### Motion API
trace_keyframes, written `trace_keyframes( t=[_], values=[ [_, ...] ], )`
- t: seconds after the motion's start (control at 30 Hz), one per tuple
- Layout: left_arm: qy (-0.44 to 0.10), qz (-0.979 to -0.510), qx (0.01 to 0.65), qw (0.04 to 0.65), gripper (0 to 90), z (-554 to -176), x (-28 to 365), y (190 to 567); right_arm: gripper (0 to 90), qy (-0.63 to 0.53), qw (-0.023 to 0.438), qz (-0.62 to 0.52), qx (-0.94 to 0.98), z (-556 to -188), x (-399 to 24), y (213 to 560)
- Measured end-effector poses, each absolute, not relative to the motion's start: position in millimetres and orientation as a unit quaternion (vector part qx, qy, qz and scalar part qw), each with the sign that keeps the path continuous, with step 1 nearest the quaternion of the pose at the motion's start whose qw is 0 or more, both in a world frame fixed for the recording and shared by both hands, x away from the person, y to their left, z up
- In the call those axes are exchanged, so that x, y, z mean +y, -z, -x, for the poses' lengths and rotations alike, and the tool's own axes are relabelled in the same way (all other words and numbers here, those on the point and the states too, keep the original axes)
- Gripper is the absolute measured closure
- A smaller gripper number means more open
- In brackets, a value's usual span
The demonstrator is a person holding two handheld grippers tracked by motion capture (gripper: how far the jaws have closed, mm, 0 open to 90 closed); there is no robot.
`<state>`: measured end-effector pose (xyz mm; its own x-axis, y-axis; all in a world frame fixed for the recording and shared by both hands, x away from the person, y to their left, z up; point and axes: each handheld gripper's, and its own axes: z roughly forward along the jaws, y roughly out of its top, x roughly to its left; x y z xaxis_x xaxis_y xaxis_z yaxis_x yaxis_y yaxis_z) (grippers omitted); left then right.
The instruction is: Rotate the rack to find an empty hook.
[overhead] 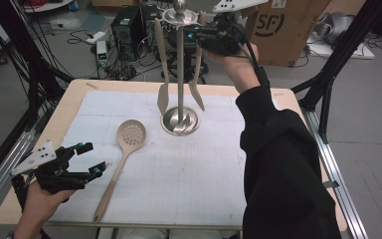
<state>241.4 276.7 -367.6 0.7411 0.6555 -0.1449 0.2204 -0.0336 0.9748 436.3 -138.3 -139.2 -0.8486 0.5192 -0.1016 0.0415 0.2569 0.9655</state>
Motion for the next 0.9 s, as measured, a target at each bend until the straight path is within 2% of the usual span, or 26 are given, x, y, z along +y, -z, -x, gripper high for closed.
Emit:
trace_keyframes(
  t=[0.6,0.9],
  values=[
    [-0.174,-0.699,0.316,0.618,15.0,-242,275,369,90.0,-0.581,0.227,-0.221,0.75,-440,-176,146],
    [-0.175,-0.696,0.318,0.62,15.1,-242,279,369,90.0,-0.582,0.236,-0.234,0.742,-448,-178,143]
  ],
)
